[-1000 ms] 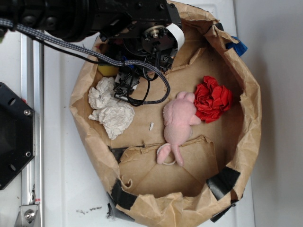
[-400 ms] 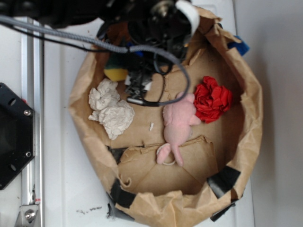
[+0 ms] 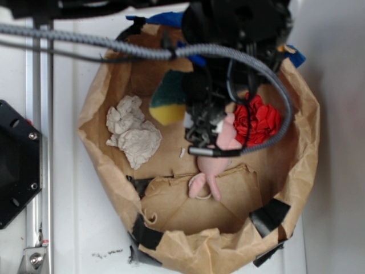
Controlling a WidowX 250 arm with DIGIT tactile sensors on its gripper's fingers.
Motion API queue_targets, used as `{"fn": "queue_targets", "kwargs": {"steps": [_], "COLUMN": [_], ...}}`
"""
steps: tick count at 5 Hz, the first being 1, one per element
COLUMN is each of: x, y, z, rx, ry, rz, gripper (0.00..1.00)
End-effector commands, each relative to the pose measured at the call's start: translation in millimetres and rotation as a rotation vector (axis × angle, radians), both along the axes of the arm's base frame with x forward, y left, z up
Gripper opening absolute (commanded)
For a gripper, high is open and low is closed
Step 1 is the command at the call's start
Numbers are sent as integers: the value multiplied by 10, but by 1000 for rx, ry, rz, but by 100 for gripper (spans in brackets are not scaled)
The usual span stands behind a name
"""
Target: Grab the green sponge.
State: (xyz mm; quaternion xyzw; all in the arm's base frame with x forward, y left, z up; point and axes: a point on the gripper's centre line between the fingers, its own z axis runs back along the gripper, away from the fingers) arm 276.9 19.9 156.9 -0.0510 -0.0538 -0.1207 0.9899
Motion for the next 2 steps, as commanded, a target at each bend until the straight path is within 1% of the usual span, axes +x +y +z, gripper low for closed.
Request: {"fn": "queue_targets", "kwargs": {"steps": [1,2], "x": [-11,15], "y": [-176,-185], "z": [195,176], "rx": [90,114], "ry": [-121,-121], "rz": [11,5], "gripper": [0,0]}}
